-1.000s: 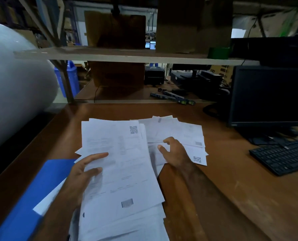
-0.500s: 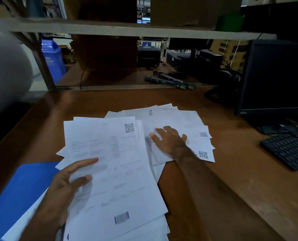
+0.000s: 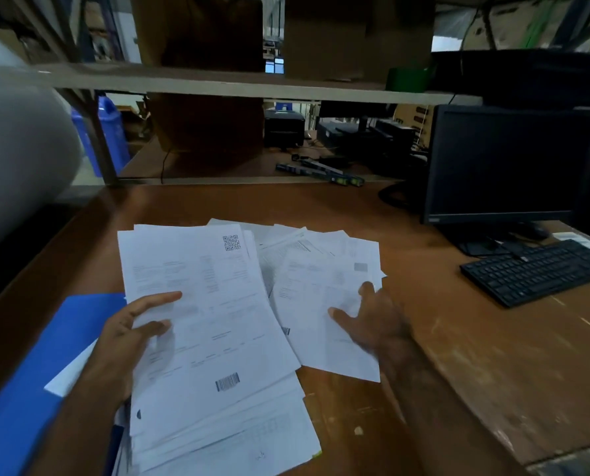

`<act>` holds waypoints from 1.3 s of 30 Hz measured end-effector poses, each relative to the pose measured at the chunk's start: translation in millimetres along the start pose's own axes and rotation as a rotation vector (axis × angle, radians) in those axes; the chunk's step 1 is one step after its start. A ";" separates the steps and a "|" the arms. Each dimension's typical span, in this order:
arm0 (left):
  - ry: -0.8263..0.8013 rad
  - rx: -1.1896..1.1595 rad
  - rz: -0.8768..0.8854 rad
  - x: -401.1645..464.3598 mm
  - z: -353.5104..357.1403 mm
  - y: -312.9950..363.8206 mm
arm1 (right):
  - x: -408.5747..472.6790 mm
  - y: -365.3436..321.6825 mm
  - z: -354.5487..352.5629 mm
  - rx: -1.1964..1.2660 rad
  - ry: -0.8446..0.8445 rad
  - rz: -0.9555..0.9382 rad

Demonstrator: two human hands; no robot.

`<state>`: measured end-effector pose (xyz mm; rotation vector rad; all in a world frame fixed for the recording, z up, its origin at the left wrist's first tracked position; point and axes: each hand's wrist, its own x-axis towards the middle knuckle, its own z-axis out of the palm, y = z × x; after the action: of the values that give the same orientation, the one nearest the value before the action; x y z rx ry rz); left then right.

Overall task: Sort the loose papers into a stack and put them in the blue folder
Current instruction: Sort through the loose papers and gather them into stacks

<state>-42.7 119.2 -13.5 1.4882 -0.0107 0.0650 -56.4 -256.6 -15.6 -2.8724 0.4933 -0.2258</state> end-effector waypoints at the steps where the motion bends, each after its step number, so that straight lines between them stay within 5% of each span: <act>1: -0.003 0.012 -0.003 -3.1 -0.8 0.9 | -1.2 -2.1 -2.1 -0.031 -0.055 0.036; 8: -0.032 0.039 -0.049 -15.8 -0.9 -0.6 | 13.5 11.1 -34.5 0.325 -0.228 0.069; 13: -0.027 0.019 -0.079 -22.4 -2.4 5.0 | 17.0 27.1 -33.1 0.651 0.013 -0.145; 16: -0.017 0.023 -0.068 -24.1 -1.2 8.2 | 10.4 20.0 -64.8 1.116 0.060 -0.266; 20: -0.005 0.081 -0.044 -26.3 4.2 14.4 | -5.1 9.0 -98.4 1.717 -0.170 -0.280; 27: -0.058 -0.011 -0.036 -34.6 26.0 28.6 | -14.8 -28.5 -35.8 1.034 -0.361 -0.348; 34: -0.108 -0.003 -0.026 -46.2 36.6 45.4 | -31.9 -47.3 -11.5 1.367 -0.597 -0.309; 39: -0.197 -0.044 -0.041 -40.7 44.8 45.1 | -35.4 -63.7 -4.7 1.495 -0.498 -0.181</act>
<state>-84.1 76.8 33.2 1.4453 -0.1395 -0.1143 -70.5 -186.7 0.0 -1.3982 -0.0820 0.0941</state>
